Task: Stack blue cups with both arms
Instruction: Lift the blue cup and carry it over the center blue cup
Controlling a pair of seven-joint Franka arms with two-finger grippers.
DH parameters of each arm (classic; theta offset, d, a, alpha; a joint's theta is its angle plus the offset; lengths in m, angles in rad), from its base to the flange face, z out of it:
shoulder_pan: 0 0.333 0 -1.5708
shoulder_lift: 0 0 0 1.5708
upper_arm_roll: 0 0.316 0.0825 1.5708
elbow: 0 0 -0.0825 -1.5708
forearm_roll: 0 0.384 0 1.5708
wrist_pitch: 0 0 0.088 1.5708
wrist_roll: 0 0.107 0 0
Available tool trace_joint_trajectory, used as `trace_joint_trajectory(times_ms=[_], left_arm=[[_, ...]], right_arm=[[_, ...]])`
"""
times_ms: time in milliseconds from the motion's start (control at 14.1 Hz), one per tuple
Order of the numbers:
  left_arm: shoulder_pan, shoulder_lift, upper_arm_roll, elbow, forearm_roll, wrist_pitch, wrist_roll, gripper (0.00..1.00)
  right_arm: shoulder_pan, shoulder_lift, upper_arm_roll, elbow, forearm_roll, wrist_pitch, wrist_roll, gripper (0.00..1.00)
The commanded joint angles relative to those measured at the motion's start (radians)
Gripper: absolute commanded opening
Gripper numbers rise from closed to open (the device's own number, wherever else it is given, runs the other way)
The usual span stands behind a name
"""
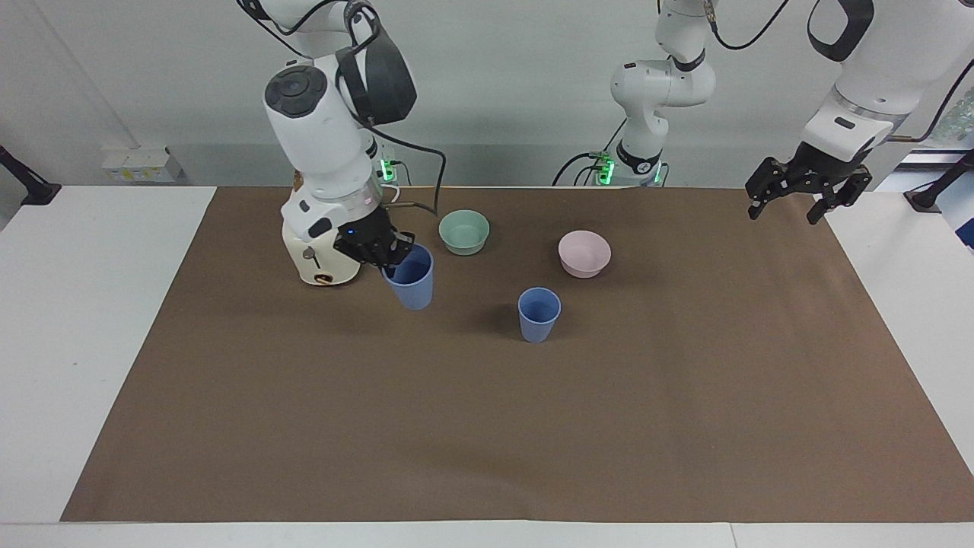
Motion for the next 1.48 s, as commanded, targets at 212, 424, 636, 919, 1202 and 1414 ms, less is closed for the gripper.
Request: trace_joint_trajectory(times_ms=[212, 424, 636, 919, 1202, 1414], left_arm=[[0.007, -0.024, -0.006, -0.025, 0.014, -0.006, 0.004, 1.0], [0.007, -0.024, -0.006, -0.025, 0.014, -0.006, 0.006, 1.0], [0.007, -0.024, -0.006, -0.025, 0.014, -0.006, 0.004, 1.0], [0.007, -0.024, -0.006, -0.025, 0.014, -0.006, 0.004, 1.0], [0.007, -0.024, -0.006, -0.025, 0.014, -0.006, 0.006, 1.0], [0.007, -0.024, -0.006, -0.025, 0.014, -0.006, 0.006, 1.0]], right_arm=[[0.155, 0.161, -0.004, 0.246, 0.027, 0.047, 0.197, 0.0], [0.214, 0.189, -0.007, 0.288, 0.016, 0.079, 0.254, 0.0], [0.269, 0.201, -0.01, 0.288, -0.005, 0.084, 0.297, 0.0], [0.292, 0.244, -0.002, 0.275, -0.108, 0.121, 0.32, 0.0], [0.3, 0.261, -0.001, 0.259, -0.142, 0.108, 0.32, 0.0], [0.3, 0.261, 0.001, 0.222, -0.14, 0.125, 0.32, 0.0]])
